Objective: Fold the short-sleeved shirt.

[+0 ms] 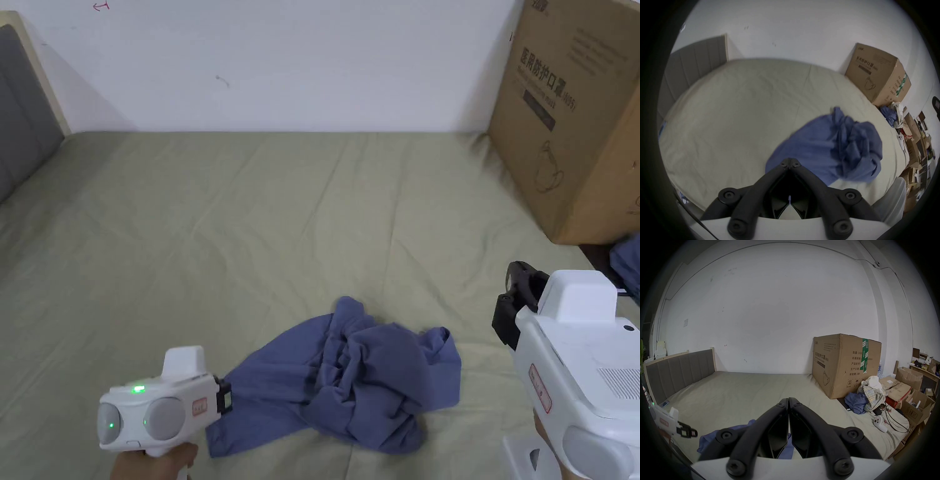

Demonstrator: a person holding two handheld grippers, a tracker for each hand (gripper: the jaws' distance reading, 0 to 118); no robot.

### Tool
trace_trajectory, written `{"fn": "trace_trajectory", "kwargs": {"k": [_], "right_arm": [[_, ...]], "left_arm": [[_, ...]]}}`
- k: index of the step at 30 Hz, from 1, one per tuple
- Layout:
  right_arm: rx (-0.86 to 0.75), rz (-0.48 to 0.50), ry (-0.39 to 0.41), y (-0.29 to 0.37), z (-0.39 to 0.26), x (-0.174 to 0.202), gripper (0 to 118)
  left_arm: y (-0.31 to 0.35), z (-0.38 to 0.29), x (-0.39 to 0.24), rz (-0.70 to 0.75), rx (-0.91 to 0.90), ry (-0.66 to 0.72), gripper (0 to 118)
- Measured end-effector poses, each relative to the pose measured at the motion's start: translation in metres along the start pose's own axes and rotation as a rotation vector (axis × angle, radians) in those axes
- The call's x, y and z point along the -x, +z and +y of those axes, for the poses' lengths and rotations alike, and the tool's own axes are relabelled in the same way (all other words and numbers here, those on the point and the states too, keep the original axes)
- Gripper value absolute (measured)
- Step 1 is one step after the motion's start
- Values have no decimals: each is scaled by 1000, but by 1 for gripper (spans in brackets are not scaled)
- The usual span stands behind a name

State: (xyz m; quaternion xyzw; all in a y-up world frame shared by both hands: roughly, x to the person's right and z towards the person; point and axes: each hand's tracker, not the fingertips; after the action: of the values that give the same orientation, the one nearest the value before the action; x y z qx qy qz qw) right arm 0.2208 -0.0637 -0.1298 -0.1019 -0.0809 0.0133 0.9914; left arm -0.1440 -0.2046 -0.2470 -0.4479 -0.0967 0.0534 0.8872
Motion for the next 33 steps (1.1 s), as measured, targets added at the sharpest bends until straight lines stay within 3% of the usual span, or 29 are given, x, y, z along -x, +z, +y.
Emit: {"fn": "trace_trajectory", "kwargs": {"k": [2, 5, 6, 8, 9, 10, 13, 15, 17, 19, 21, 28, 29, 31, 32, 33], "right_arm": [[8, 6, 1, -1, -2, 1, 0], [20, 11, 2, -4, -6, 3, 0], [23, 13, 2, -5, -7, 3, 0], [30, 14, 3, -7, -8, 3, 0], [33, 15, 2, -8, -9, 3, 0], [36, 17, 1, -9, -10, 3, 0], [45, 20, 2, -14, -12, 3, 0], [54, 22, 3, -18, -14, 2, 0], [65, 24, 3, -22, -17, 1, 0], [82, 24, 6, -27, -20, 0, 0], [110, 22, 6, -37, -25, -2, 0], [330, 41, -12, -109, -54, -13, 2], [396, 60, -17, -126, -62, -15, 8], [485, 86, -33, -155, -76, -19, 56], [539, 87, -26, -170, -85, -18, 76], [585, 84, -9, -184, -94, -18, 88]], "left_arm": [[-9, -8, 4, 1, 46, 23, 7], [-17, -14, 7, 33, 75, 45, 66], [-19, -15, 7, 43, 81, 47, 80], [-23, -17, 5, 58, 84, 54, 83], [-29, -16, 4, 73, 102, 61, 94], [-33, -16, 4, 82, 115, 63, 96], [-50, -18, 1, 100, 158, 63, 93], [-58, -24, -5, 129, 165, 42, 76], [-56, -27, -12, 153, 153, -3, 72], [-52, -27, -19, 151, 140, -29, 47], [-50, -27, -24, 109, 125, -62, 9], [-20, -10, -25, 12, 35, -41, 4], [-13, -6, -25, 0, 23, -39, 4], [-2, 1, -25, -20, 3, -34, 4], [1, 4, -25, -31, -9, -29, 4], [4, 5, -24, -31, -13, -26, 4]]}}
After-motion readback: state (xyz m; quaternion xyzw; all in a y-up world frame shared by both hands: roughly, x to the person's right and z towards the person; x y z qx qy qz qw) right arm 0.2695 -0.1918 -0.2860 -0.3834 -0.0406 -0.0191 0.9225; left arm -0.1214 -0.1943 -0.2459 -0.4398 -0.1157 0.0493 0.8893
